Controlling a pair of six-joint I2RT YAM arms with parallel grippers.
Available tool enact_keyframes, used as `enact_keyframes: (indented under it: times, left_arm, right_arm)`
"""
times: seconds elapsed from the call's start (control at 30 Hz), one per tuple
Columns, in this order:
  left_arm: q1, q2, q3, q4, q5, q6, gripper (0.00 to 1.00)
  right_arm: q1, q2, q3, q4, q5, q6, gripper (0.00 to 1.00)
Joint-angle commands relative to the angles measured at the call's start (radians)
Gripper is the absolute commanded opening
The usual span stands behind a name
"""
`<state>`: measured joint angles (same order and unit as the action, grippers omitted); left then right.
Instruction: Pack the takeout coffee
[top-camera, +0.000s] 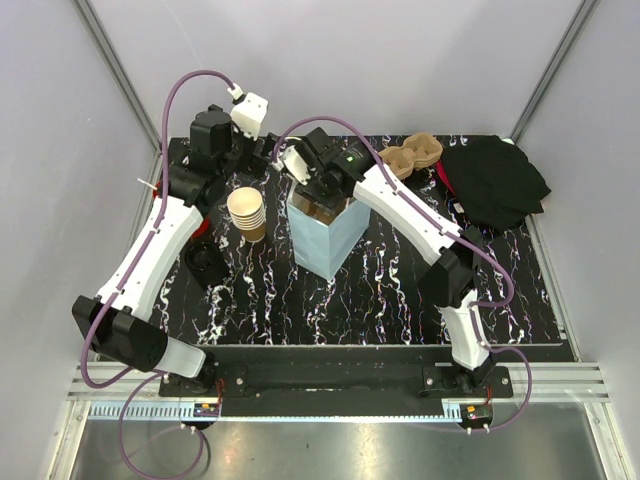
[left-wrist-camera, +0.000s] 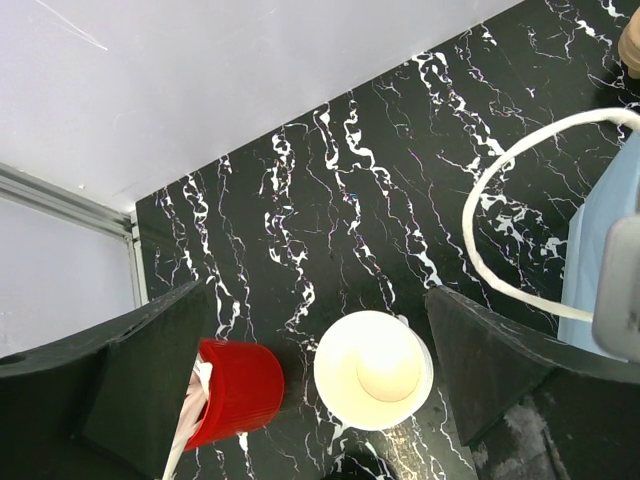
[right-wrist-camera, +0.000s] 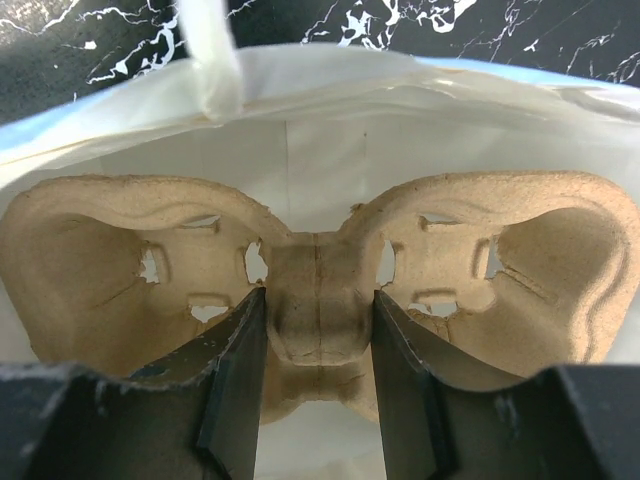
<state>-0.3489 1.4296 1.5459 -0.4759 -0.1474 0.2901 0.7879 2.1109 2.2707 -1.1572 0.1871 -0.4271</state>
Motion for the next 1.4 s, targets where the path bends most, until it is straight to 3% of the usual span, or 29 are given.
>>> enact_keyframes:
  times: [0.0,1.17,1.37]
  left_arm:
    - [-0.002,-0.029,-0.001,0.059,-0.001,-0.009,0.99]
    - [-0.004,-0.046,-0.072,0.108,0.0,-0.012,0.99]
    - [-0.005,-0.046,-0.076,0.109,0.002,-0.012,0.99]
  right_arm:
    - [-0.015,0.009,0.042,-0.01,-0.046,0.034,0.36]
    - [-0.03,0.118,0.128,-0.177,-0.113,0.031,0.35]
    - [-0.03,0.119,0.13,-0.182,-0.117,0.03,0.41]
